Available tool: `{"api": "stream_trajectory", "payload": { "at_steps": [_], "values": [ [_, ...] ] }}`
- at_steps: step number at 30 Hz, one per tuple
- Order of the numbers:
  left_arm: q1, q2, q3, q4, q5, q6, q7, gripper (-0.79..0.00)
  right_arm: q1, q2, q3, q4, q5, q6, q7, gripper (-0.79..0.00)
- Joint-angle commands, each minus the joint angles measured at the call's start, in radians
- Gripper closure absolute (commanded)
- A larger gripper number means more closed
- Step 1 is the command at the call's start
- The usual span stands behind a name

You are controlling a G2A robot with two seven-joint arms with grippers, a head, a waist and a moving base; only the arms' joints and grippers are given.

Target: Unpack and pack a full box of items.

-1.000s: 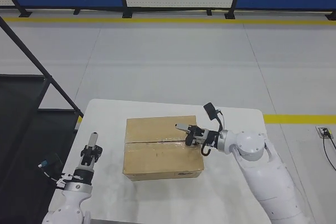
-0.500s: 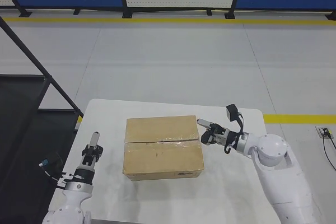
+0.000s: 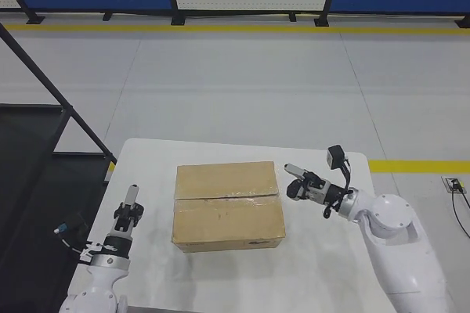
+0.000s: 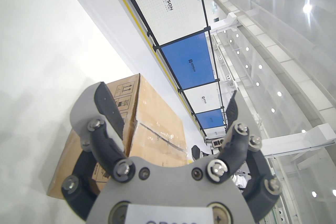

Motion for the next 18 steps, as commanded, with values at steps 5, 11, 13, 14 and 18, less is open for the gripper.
{"api": "stream_trajectory", "payload": {
  "at_steps": [5, 11, 13, 14, 18],
  "values": [
    [0.006, 0.001, -0.001, -0.001, -0.003, -0.007, 0.004, -0.785, 0.019, 0.0, -0.068, 0.007, -0.053, 0.055, 0.004, -0.785],
    [0.018, 0.002, -0.012, 0.001, -0.018, -0.018, 0.008, -0.785, 0.075, -0.001, -0.117, 0.07, -0.096, 0.113, -0.006, -0.785],
    [0.019, 0.002, -0.014, 0.003, -0.023, -0.019, 0.008, -0.785, 0.07, 0.002, -0.102, 0.06, -0.081, 0.097, -0.018, -0.785],
    [0.018, 0.003, -0.014, 0.004, -0.027, -0.02, 0.006, -0.785, 0.063, 0.003, -0.092, 0.048, -0.071, 0.088, -0.023, -0.785],
    [0.005, 0.004, -0.005, 0.007, -0.026, -0.019, -0.018, -0.785, 0.017, 0.011, -0.039, -0.018, -0.028, 0.053, -0.07, -0.785]
  ]
}}
